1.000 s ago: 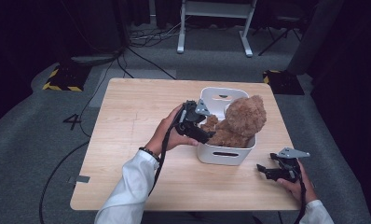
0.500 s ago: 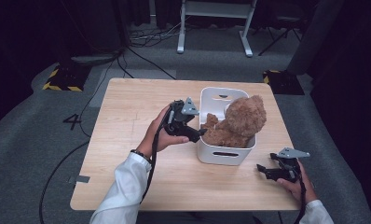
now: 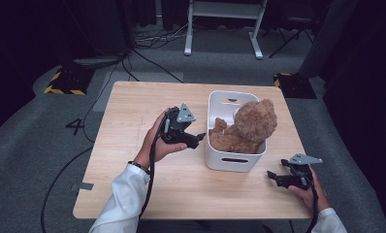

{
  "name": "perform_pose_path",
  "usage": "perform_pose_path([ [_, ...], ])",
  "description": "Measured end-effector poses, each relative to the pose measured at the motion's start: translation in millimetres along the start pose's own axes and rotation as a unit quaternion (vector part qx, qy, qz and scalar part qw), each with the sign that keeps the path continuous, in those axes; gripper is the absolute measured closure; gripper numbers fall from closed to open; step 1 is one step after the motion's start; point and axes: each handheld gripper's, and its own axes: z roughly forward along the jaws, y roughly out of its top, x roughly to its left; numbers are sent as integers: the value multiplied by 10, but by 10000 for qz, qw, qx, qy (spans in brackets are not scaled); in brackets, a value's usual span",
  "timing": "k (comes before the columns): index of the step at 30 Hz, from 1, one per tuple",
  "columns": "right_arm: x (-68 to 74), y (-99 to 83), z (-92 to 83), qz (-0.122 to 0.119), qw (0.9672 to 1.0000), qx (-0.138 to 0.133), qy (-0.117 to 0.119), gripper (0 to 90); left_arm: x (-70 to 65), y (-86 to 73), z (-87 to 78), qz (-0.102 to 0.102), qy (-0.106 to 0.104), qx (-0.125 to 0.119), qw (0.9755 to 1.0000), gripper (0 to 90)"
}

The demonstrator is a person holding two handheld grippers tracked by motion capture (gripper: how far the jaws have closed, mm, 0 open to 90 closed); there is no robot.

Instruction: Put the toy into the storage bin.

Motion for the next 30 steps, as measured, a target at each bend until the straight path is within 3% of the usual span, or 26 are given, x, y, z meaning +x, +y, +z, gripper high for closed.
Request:
perform_pose_path([
  [6,0,0,0,2,10000,1,2,165,18,-76,-37,-50,47,-4,10000,167],
  [14,0,0,0,0,10000,-1,0,165,36,-210,-23,27,259,248,9994,167],
  [30,1,0,0,3,10000,1,1,164,116,-526,16,-152,378,538,9977,166],
])
